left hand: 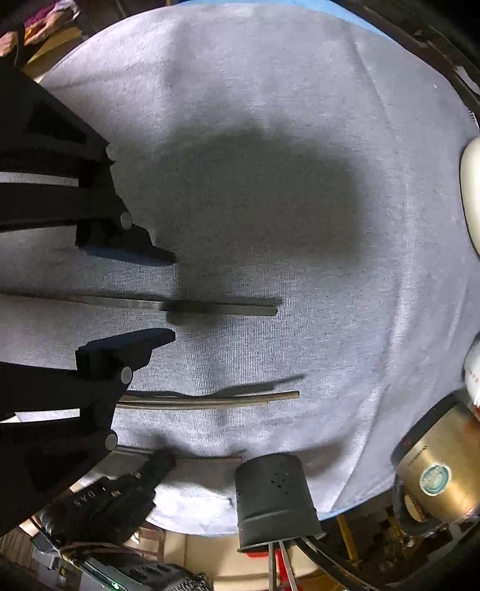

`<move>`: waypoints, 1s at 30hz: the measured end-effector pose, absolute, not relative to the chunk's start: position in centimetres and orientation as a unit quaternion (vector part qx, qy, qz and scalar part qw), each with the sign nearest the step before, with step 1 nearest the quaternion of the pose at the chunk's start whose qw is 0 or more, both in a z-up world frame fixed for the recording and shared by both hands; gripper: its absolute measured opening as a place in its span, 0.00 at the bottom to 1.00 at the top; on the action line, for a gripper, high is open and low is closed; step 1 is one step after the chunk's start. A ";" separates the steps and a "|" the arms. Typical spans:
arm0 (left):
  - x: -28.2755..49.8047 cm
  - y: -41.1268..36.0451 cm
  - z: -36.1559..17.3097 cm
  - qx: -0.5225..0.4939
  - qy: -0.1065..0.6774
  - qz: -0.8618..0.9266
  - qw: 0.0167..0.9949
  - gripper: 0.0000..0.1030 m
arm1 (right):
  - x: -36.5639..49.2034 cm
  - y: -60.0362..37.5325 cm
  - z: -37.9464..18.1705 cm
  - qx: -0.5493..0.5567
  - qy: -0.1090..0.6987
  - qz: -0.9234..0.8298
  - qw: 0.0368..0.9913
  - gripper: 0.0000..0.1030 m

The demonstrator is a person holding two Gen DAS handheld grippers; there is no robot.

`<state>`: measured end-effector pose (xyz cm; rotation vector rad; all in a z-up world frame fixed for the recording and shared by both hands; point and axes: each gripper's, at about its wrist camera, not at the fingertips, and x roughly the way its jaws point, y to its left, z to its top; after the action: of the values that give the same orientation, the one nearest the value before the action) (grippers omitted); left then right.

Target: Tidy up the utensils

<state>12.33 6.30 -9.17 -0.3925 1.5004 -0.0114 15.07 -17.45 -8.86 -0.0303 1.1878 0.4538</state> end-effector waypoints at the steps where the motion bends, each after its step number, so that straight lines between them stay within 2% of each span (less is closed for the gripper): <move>1: 13.0 5.9 -9.2 -0.170 0.681 -0.004 0.713 0.36 | 15.4 -17.4 -8.9 -0.017 0.558 0.209 0.803 0.09; 4: 13.3 5.0 -9.2 -0.152 0.695 -0.004 0.703 0.39 | 16.5 -16.7 -8.9 -0.027 0.572 0.205 0.794 0.09; 13: 15.9 3.8 -9.5 -0.141 0.719 -0.004 0.681 0.39 | 18.4 -16.0 -8.8 -0.040 0.609 0.212 0.763 0.09; 14: 16.2 3.7 -9.5 -0.142 0.717 -0.006 0.682 0.36 | 18.4 -15.9 -8.8 -0.041 0.609 0.212 0.763 0.09; 16: 17.3 3.6 -9.5 -0.139 0.720 -0.016 0.680 0.16 | 18.3 -15.9 -8.8 -0.045 0.608 0.213 0.764 0.09; 20: 16.8 2.5 -10.4 -0.122 0.727 -0.022 0.675 0.06 | 18.2 -15.5 -9.1 -0.053 0.609 0.215 0.761 0.09; 27: 15.9 2.4 -10.7 -0.138 0.740 -0.022 0.658 0.06 | 18.0 -15.0 -9.3 -0.079 0.624 0.226 0.744 0.08; 29: 15.9 2.7 -10.9 -0.150 0.740 -0.018 0.655 0.10 | 18.2 -15.1 -9.2 -0.071 0.630 0.224 0.741 0.09; 30: 15.9 2.8 -11.2 -0.155 0.740 -0.017 0.654 0.16 | 18.5 -15.1 -9.2 -0.064 0.633 0.222 0.739 0.09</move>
<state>15.88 2.82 -11.17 -0.3523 1.6776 -0.0380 18.53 -15.14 -9.21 -0.1404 1.3904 0.4868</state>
